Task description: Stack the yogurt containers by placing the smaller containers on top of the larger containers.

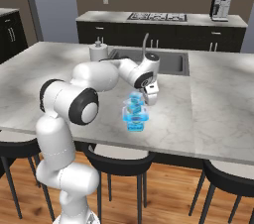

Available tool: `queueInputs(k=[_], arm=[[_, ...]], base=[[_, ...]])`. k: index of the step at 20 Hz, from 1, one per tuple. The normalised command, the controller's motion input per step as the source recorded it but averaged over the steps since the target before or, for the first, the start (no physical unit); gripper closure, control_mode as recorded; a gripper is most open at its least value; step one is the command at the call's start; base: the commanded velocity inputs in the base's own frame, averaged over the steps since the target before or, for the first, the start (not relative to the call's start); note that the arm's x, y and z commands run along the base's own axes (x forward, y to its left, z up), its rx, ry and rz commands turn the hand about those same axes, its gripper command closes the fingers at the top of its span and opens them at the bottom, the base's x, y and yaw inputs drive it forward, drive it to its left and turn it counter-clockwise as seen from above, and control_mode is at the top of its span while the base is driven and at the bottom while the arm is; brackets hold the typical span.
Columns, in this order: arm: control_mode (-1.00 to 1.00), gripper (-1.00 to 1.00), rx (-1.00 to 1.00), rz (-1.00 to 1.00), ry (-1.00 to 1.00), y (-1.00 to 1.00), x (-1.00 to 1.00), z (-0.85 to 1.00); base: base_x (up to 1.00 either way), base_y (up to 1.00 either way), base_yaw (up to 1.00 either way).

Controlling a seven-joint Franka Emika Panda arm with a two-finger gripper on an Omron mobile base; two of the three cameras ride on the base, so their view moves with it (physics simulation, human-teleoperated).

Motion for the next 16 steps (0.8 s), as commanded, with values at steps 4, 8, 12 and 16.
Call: queueInputs(k=[4, 8, 12, 16], arm=[[-1.00, -1.00, 0.00, 0.00, 0.00, -0.14, 0.00, 0.19], [-1.00, -1.00, 0.00, 0.00, 0.00, -0.19, 0.00, 0.32], [-1.00, -1.00, 0.00, 0.00, 0.00, -0.14, -0.03, 0.46], [-1.00, -1.00, 0.00, 0.00, 0.00, -0.03, -0.34, 0.61]], base=[[0.00, 0.00, 0.00], [0.00, 0.00, 0.00], [0.00, 0.00, 0.00], [0.00, 0.00, 0.00]])
